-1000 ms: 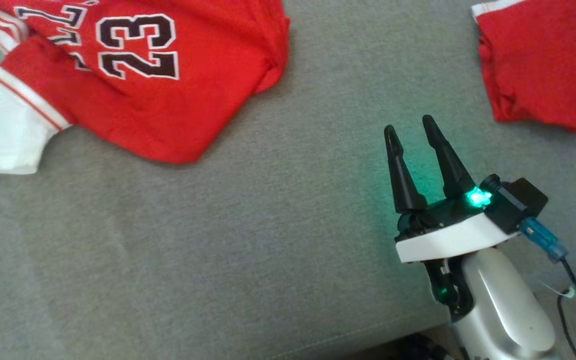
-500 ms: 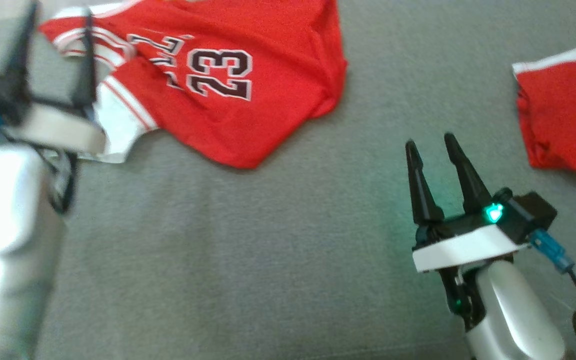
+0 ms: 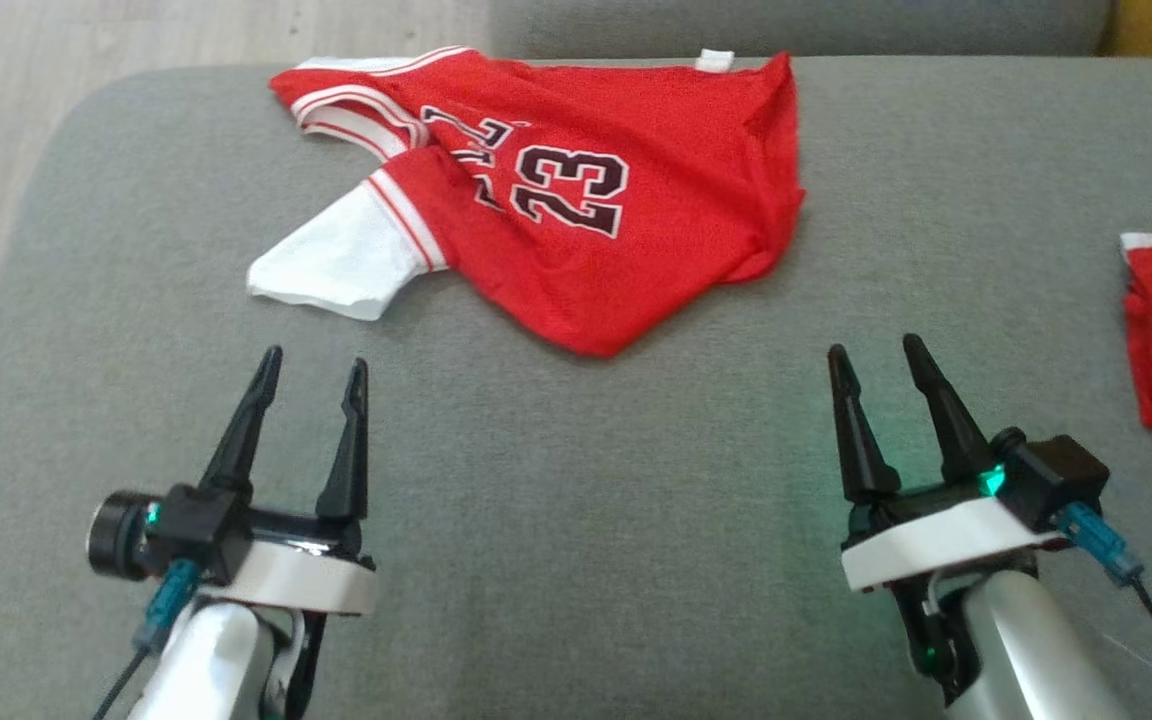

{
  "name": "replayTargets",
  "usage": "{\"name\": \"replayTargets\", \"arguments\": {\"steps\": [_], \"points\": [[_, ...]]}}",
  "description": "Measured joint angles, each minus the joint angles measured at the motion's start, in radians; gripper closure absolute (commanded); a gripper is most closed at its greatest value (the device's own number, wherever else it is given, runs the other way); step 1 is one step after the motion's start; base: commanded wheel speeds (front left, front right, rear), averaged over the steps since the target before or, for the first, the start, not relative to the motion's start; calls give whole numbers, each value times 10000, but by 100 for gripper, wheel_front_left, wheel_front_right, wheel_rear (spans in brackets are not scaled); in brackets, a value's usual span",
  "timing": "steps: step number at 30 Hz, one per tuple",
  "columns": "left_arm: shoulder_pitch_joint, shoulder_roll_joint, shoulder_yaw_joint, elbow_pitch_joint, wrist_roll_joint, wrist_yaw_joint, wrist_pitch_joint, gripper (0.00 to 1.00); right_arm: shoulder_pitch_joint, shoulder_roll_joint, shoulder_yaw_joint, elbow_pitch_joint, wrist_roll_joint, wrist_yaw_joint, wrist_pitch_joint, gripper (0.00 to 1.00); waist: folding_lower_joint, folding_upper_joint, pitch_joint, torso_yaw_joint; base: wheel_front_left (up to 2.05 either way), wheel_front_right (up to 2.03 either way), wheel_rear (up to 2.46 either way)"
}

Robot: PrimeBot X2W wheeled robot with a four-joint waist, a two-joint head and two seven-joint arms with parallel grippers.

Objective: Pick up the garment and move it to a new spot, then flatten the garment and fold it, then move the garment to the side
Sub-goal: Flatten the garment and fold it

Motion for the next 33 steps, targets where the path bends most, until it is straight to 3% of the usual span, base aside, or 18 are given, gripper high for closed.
{"name": "replayTargets", "arguments": {"steps": [8, 14, 18, 24, 25, 26, 27, 33], "points": [[22, -163, -299, -359, -6, -19, 0, 0, -1181, 0, -807, 1154, -92, 0, 410, 0, 3, 0, 315, 597, 0, 0, 0], [-379, -554, -380, -196, -25, -132, 0, 0, -3177, -15, -1475, 3530, 968, 0, 1476, 0, 3, 0, 711, 1161, 0, 0, 0], [-423, -748, -385, -113, -25, -228, 0, 0, -4116, -19, -1964, 5402, 997, 0, 1643, 0, 4, 0, 917, 1603, 0, 0, 0], [-431, -809, -267, -92, -25, -290, 0, 0, -5040, -128, -2276, 7089, 575, 0, 1379, 0, 2, 0, 1054, 2019, 0, 0, 0], [-431, -811, -242, -90, -25, -290, 0, 0, -5207, -155, -2228, 7331, 514, 0, 1302, 8, 3, 0, 1064, 2059, 0, 0, 0], [-431, -823, -224, -88, -25, -291, 0, 0, -5349, -165, -2182, 7547, 514, 0, 1197, 27, 3, 0, 1064, 2083, 0, 0, 0], [-431, -851, -188, -88, -25, -295, 0, 0, -5560, -167, -2090, 8002, 412, 0, 989, 100, 3, 0, 1035, 2086, 0, 0, 0], [-427, -907, 84, -52, -2, -366, 0, 0, -5665, -161, -1655, 8744, 336, 0, 483, 100, 2, 0, 876, 1896, 0, 0, 0]]}}
